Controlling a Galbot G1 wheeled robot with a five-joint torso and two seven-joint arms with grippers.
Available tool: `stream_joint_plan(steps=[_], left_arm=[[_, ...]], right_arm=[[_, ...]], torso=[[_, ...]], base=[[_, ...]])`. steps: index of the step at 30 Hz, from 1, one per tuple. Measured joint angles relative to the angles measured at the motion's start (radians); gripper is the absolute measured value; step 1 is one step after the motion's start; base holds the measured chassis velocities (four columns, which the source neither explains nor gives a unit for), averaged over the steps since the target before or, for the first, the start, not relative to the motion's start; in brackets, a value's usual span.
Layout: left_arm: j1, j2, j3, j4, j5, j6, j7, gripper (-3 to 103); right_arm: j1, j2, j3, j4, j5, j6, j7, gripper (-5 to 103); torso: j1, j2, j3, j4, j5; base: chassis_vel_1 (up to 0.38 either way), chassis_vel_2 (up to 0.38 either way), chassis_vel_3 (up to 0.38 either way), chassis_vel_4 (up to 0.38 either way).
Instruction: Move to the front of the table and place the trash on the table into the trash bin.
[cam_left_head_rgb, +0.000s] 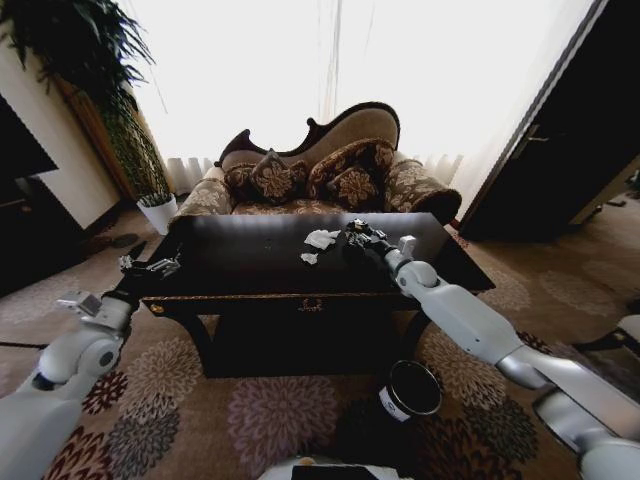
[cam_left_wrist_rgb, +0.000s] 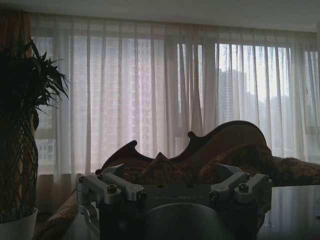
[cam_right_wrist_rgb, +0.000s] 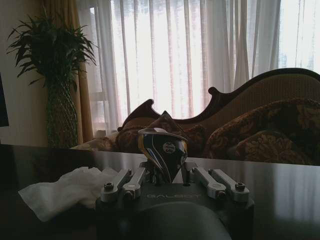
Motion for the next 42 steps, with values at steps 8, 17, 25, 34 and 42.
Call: stream_joint_plan(steps=[8,17,25,34,42], left_arm=[[0.000,0.000,0.000,0.000,0.000,0.000,0.000,100],[0.000,0.000,0.000,0.000,0.000,0.000,0.000,100],[0.000,0.000,0.000,0.000,0.000,0.000,0.000,100],[0.000,0.000,0.000,0.000,0.000,0.000,0.000,100],[0.000,0.000,0.000,0.000,0.000,0.000,0.000,100]], right_arm=[[-0.038,-0.010,0.029,0.038,-0.005,-0.004,0.004,3],[-0.082,-0.029,0.065,0.078,-0.005,-0.007,0.008,0],[-0.142,-0.054,0.131,0.141,-0.006,-0.014,0.029,0],[-0.314,-0.106,0.341,0.329,-0.025,-0.059,0.070,0],[-0.562,-0.117,0.592,0.428,-0.046,-0.059,0.069,0]], torso=[[0.000,0.000,0.000,0.0000,0.0000],[0.000,0.000,0.000,0.0000,0.0000],[0.000,0.000,0.000,0.0002,0.0000],[0.000,0.000,0.000,0.0001,-0.0001],[0.000,0.000,0.000,-0.0002,0.0004]], base=[[0.000,0.000,0.000,0.000],[0.000,0.000,0.000,0.000],[0.000,0.000,0.000,0.000],[0.000,0.000,0.000,0.000],[0.000,0.000,0.000,0.000]])
